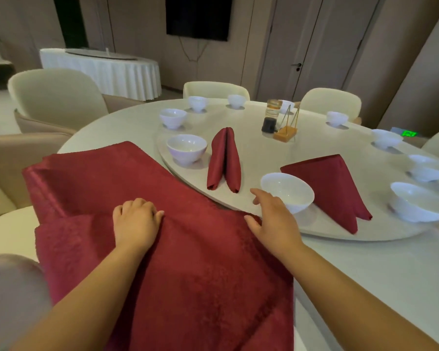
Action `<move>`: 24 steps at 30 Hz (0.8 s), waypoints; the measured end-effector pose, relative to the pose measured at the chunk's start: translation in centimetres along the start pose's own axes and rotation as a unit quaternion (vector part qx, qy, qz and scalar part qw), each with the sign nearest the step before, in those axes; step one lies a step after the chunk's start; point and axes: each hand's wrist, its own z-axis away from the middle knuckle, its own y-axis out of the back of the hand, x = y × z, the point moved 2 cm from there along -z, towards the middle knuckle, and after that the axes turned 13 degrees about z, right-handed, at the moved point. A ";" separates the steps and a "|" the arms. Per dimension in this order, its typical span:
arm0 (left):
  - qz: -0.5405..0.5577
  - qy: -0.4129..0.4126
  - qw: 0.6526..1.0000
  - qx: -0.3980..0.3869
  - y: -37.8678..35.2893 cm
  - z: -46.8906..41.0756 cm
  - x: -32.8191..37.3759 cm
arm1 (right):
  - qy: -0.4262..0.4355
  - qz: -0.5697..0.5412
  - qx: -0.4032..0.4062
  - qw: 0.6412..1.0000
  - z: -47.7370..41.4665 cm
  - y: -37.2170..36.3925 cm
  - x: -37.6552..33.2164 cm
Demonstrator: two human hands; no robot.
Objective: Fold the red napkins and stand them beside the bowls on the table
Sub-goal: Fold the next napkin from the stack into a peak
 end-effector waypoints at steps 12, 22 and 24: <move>-0.016 -0.004 1.000 -0.016 -0.3 -0.1 -0.1 | 0.258 -0.041 -0.206 0.943 12.0 1.6 0.7; 0.092 0.026 0.995 0.040 0.6 0.0 -0.5 | 0.170 0.009 -0.026 0.985 11.8 4.3 7.4; 0.120 0.052 0.990 0.051 0.8 -0.1 -0.7 | 0.132 -0.008 0.003 0.991 10.9 4.9 8.8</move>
